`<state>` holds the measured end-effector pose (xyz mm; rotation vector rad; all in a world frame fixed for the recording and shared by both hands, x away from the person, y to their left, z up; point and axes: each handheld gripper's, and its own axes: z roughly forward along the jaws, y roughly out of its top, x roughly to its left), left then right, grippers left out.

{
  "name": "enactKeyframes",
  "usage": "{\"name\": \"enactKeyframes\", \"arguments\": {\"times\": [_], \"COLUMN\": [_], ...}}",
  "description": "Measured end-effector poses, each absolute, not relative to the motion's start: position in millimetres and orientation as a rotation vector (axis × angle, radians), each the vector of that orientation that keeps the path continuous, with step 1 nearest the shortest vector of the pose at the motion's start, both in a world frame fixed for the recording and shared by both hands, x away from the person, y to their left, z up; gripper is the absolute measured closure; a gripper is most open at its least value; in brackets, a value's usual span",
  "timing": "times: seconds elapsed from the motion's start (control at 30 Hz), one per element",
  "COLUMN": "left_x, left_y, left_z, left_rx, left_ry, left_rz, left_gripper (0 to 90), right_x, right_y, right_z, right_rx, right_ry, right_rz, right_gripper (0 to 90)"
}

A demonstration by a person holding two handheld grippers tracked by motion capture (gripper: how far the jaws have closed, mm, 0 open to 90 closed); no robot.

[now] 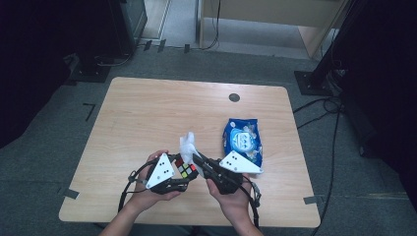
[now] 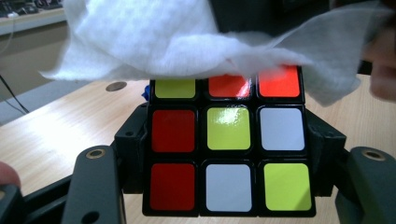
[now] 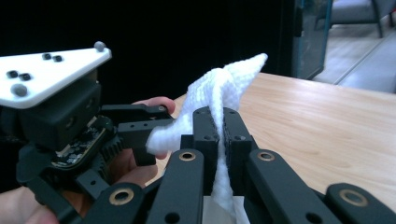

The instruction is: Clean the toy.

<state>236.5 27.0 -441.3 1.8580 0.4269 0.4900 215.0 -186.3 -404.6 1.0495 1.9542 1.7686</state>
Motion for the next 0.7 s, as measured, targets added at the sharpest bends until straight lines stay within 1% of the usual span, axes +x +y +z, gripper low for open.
{"name": "enactKeyframes", "arguments": {"times": [0.3,0.47,0.57,0.7], "left_x": [232.8,233.2,234.2,238.6], "left_y": [32.3,34.9,35.9,36.8], "left_z": [-436.5,-433.8,-433.5,-437.8], "left_rx": [1.833,1.802,1.804,1.830], "left_ry": [0.389,0.394,0.407,0.436], "left_rz": [0.504,0.494,0.508,0.523], "left_gripper": [34.4,34.4,34.4,34.4], "right_x": [226.8,239.2,245.0,239.0], "right_y": [-196.3,-203.6,-209.6,-213.2], "right_z": [-418.3,-434.8,-443.9,-429.9], "right_rx": [1.160,1.225,1.285,1.246], "right_ry": [1.931,1.969,1.958,1.927], "right_rz": [1.768,1.603,1.565,1.623], "right_gripper": [87.9,87.9,87.9,87.8]}}
